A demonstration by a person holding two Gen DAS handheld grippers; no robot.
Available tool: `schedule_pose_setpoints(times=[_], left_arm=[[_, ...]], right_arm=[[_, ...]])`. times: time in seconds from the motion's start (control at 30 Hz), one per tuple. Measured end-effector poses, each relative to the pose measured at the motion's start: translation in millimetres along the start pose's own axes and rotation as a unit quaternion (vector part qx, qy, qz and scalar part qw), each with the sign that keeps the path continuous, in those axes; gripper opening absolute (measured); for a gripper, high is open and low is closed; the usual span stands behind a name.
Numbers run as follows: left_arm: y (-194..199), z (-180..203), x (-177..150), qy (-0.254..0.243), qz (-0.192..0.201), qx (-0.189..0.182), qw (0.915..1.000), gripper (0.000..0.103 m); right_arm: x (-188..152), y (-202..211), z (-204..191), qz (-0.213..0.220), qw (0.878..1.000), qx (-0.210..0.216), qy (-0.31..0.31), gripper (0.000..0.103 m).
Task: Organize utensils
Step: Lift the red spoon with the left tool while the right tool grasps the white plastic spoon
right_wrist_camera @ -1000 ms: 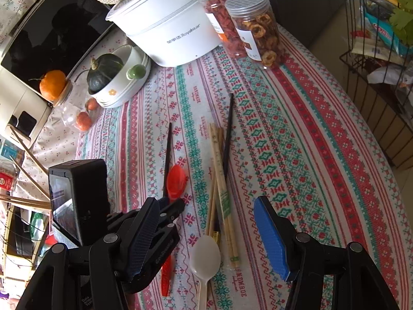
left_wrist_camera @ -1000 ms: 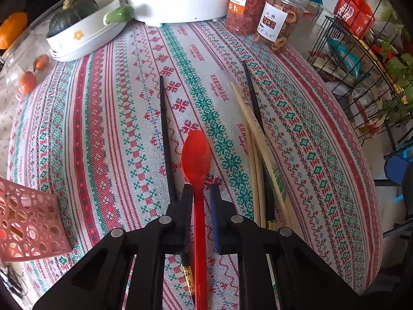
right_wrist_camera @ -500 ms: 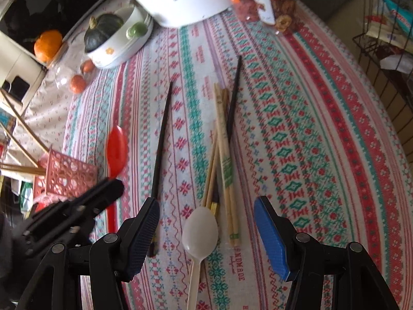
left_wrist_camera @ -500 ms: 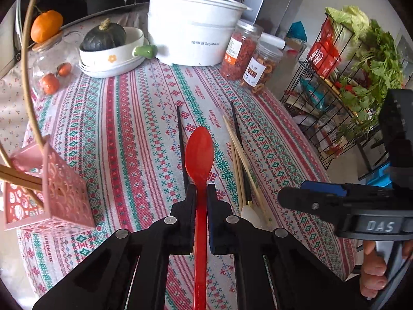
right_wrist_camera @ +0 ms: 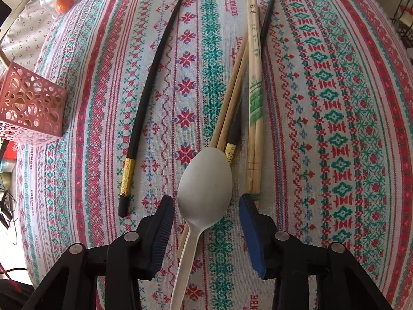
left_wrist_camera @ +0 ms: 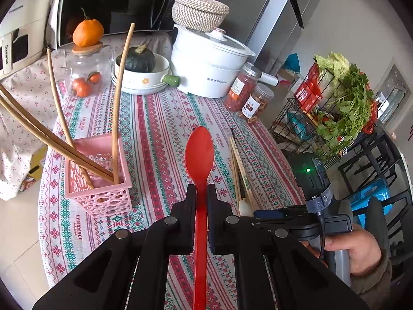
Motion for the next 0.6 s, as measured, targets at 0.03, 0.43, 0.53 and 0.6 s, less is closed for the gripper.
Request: schedule_pose_setpoints(times=[0.03, 0.43, 0.53, 0.6], left_arm=[[2.2, -1.1, 1.1, 0.003, 0.001, -0.004, 1.0, 0.008], [23.8, -10.4, 23.4, 0.013, 0.049, -0.012, 0.9986, 0.008], [36.2, -18.8, 38.4, 0.021, 0.083, -0.011, 0.9962, 0.008], [46.7, -25.6, 49.6, 0.029, 0.11, -0.014, 0.9933, 0.008]], right_arm=[[0.1, -1.7, 0.2, -0.002, 1.0, -0.002, 0.0, 0.042], [15.9, 14.8, -16.5, 0.048, 0.999, -0.004, 0.017, 0.036], [23.8, 32.2, -18.7, 0.086, 0.996, -0.005, 0.026, 0.036], [30.0, 49.1, -24.2, 0.124, 0.992, 0.002, 0.033, 0.036]])
Point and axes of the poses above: each gripper's, at about its wrist camera, not at the fingertips, and y roughly against the way its jaws point, z to its right, x to its top, the point moved 8 cm from there along -y, roughly the way its jaws point, and after that the axes turned 12 degrees about y, right-handed, at the moved point
